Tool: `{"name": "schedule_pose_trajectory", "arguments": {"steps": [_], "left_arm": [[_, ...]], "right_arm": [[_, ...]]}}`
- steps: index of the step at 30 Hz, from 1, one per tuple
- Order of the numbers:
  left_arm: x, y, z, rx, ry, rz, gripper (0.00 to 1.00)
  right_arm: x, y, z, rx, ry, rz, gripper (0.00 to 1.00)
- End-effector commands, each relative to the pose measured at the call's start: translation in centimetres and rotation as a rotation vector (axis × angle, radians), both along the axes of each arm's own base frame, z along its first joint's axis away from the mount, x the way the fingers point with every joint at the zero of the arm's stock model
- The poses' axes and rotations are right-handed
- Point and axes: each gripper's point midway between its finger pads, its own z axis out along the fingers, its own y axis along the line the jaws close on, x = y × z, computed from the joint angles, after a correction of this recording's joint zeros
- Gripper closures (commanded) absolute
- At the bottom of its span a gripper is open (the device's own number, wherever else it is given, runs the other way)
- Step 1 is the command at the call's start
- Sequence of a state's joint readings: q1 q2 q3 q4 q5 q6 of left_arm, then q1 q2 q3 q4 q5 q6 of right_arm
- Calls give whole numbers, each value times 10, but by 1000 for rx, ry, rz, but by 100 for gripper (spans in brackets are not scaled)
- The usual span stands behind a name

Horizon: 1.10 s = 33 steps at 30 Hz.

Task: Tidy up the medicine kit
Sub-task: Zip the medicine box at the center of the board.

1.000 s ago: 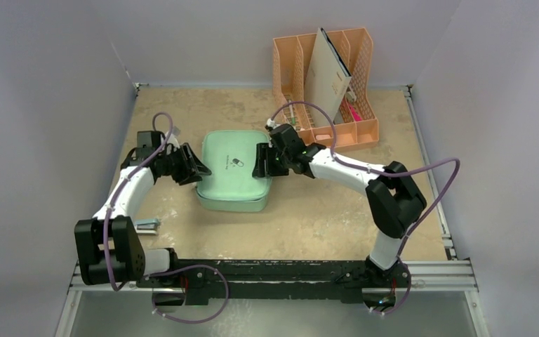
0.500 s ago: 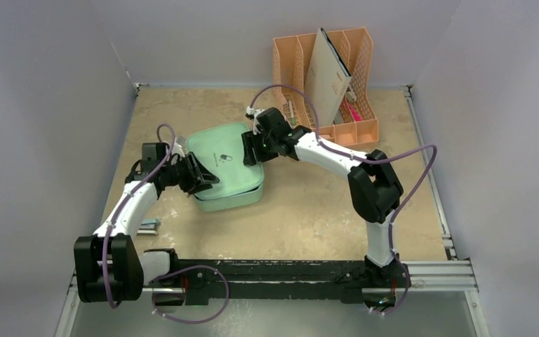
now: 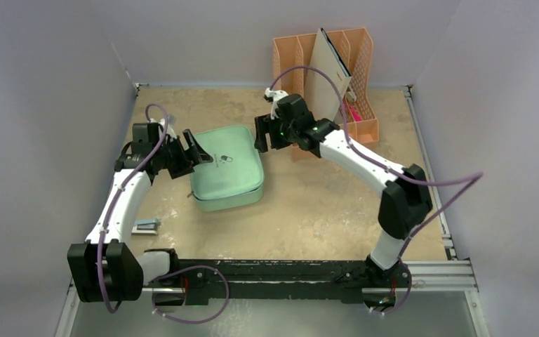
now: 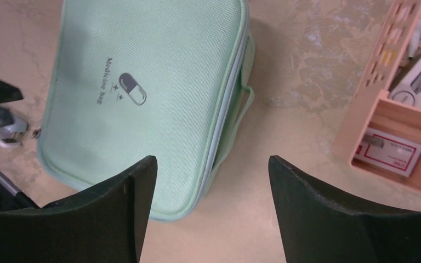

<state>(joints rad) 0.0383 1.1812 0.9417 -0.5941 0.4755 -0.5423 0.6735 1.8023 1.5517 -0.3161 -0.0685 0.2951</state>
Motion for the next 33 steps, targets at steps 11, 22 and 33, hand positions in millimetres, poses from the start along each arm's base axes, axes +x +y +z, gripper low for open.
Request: {"name": "schedule_pose_trajectory", "arguments": {"steps": [11, 22, 33], "left_arm": [[8, 69, -39, 3, 107, 217, 27], [1, 64, -72, -29, 192, 206, 100], [-5, 26, -81, -208, 207, 171, 100]], "right_arm": [[-48, -49, 36, 67, -126, -57, 21], [-95, -54, 53, 247, -11, -66, 22], [-122, -65, 40, 281, 61, -98, 23]]}}
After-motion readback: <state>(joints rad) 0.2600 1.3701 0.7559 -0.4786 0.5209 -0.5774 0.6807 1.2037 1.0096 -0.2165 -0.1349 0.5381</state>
